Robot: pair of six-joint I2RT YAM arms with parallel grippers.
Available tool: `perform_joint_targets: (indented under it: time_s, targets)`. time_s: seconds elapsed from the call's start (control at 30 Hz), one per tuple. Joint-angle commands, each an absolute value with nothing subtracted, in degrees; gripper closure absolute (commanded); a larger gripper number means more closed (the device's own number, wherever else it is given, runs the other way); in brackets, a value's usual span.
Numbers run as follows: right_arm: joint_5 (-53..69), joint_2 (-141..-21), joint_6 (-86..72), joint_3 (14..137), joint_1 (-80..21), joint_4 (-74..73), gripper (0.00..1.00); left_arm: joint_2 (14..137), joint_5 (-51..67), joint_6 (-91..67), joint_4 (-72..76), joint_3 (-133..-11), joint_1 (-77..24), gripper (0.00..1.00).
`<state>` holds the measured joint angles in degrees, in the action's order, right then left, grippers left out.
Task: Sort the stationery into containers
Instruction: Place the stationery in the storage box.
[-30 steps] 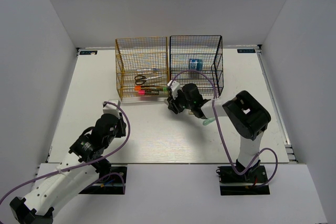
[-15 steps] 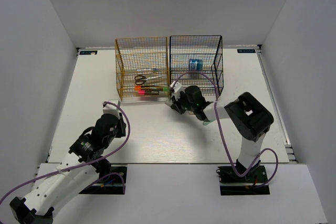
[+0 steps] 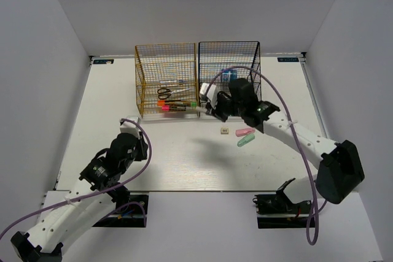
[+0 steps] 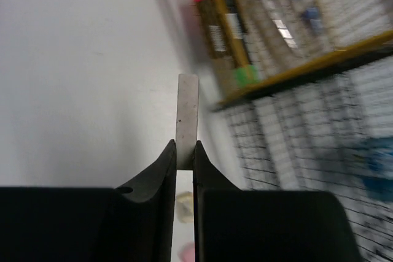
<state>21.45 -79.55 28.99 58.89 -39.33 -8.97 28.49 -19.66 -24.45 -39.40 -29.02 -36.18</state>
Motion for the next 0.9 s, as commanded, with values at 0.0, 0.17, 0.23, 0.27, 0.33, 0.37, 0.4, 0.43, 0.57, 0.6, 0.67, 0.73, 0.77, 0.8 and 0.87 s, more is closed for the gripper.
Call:
perform_joint_targets:
  time_s: [0.0,0.17,0.23,0.27,0.33,0.37,0.4,0.43,0.57,0.6,0.67,0.73,0.77,0.8,0.87]
  targets:
    - [4.0,-79.1,38.3,65.6,-38.4,-21.3,1.00,29.8,-17.1,-24.1,-39.3,-31.7,-36.3,0.65]
    - [-1.5,-80.9,49.1,74.0,-36.1,-27.9,1.00,31.6,-15.5,-22.8,-41.4,-33.8,-36.3,0.65]
    - [-2.2,-82.2,51.3,76.9,-34.5,-31.7,1.00,32.4,-14.9,-22.4,-41.7,-34.7,-36.4,0.65]
    - [-1.2,-83.9,52.1,78.9,-34.1,-32.7,1.00,32.4,-14.6,-22.3,-41.8,-35.0,-36.3,0.65]
    - [1.6,-86.9,53.1,82.3,-32.1,-37.9,1.00,32.5,-14.1,-22.3,-42.0,-35.1,-36.3,0.65]
    - [2.5,-87.5,54.0,84.1,-31.7,-38.7,1.00,32.5,-14.0,-22.3,-41.9,-35.2,-36.3,0.65]
    - [2.7,-88.1,53.6,85.0,-31.3,-37.6,1.00,32.6,-13.9,-22.2,-41.8,-35.2,-36.4,0.65]
    - [1.9,-88.3,52.7,84.9,-30.1,-36.3,1.00,32.4,-13.7,-22.1,-42.0,-35.1,-36.3,0.65]
    - [-3.4,-89.9,51.7,83.6,-28.7,-25.3,1.00,32.8,-13.4,-22.1,-41.5,-34.5,-36.3,0.64]
    - [-4.2,-91.5,51.6,84.5,-28.1,-25.1,1.00,32.8,-13.1,-22.2,-41.2,-34.4,-36.3,0.64]
    - [-5.8,-94.0,51.0,86.7,-27.7,-25.7,1.00,33.6,-12.4,-22.1,-41.0,-34.0,-36.3,0.64]
    - [-6.3,-96.4,51.0,88.1,-26.8,-25.8,1.00,34.5,-11.5,-22.0,-40.7,-34.2,-36.3,0.64]
    - [-6.1,-96.9,51.2,88.8,-26.5,-25.8,1.00,35.1,-11.1,-22.0,-40.4,-34.3,-36.3,0.62]
    - [-5.9,-97.3,51.4,89.0,-26.0,-25.9,1.00,35.3,-11.0,-21.9,-40.6,-34.3,-36.3,0.62]
    - [-5.7,-99.1,51.7,91.4,-25.8,-27.9,0.92,36.4,-9.6,-21.5,-40.2,-34.4,-36.3,0.60]
